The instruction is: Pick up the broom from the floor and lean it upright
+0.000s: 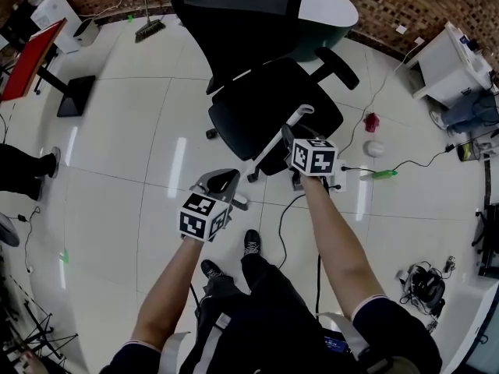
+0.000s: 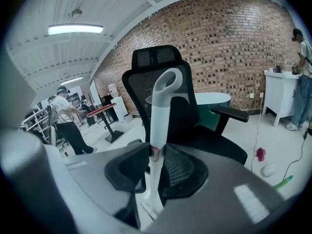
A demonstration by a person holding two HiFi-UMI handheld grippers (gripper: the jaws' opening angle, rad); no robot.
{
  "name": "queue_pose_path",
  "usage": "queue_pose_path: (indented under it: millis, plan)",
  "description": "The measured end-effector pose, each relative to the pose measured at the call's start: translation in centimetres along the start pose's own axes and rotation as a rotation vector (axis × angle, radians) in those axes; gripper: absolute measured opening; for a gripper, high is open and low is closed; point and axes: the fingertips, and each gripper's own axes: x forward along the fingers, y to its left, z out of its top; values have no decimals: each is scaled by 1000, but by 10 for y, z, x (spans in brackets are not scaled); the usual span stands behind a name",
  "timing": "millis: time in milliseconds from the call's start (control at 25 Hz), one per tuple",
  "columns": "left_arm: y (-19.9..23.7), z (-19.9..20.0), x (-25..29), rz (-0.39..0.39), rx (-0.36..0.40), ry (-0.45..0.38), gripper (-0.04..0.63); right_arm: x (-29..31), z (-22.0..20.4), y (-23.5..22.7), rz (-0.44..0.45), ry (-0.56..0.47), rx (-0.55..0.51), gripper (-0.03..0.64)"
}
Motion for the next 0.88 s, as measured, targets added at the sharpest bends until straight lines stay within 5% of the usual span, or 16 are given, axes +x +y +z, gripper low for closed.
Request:
queue_pose_path:
  millis: [520,880]
  plan:
    - [9,27,24,60,9,26,2,26,22,-22,13,-28,-109,137]
    - [1,48,29,16,48,24,2,-2,36,-16,-21,-79,-119,195]
